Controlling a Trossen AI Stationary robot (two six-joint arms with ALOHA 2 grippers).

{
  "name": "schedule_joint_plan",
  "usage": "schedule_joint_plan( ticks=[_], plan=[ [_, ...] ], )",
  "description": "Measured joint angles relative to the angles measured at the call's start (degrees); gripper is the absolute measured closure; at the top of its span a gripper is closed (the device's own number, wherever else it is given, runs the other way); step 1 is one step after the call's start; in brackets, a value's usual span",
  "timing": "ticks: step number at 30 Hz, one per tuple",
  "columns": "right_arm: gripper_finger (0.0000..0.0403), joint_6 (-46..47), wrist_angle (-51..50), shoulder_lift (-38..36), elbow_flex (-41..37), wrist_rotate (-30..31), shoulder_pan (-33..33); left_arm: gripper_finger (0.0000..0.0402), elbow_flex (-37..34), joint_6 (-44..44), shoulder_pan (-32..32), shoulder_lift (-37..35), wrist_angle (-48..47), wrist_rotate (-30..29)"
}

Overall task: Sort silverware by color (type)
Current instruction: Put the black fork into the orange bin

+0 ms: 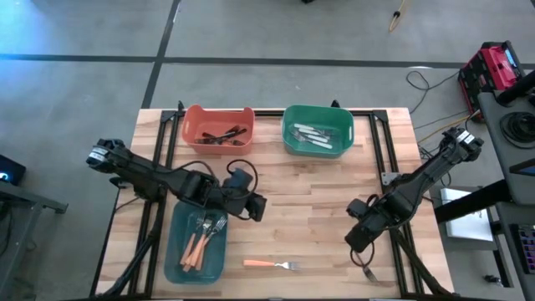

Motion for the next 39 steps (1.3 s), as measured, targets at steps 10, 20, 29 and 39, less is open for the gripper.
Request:
schedule_joint_plan(
  ticks=[10, 20, 29, 39],
  plan=[
    [0.0245, 0.98, 9.18, 5.13, -4.78, -8.29, 0.82, 0.0325, 0.00, 7.71, -1.44, 0.00, 0.60, -0.08],
    [0.0174, -0.50, 18.45, 11.13, -9.93, -10.49, 1.95, 0.0325, 0.00, 11.17, -1.84, 0.00, 0.57, -0.15],
    [0.0181, -3.34, 19.83, 16.50, -10.01, -10.19, 3.14, 0.0325, 0.00, 11.77, -1.84, 0.00, 0.57, -0.17],
    [0.0184, -2.68, 21.56, 20.54, -9.88, -10.45, 4.50, 0.0325, 0.00, 11.81, -1.84, 0.00, 0.62, -0.19]
  ],
)
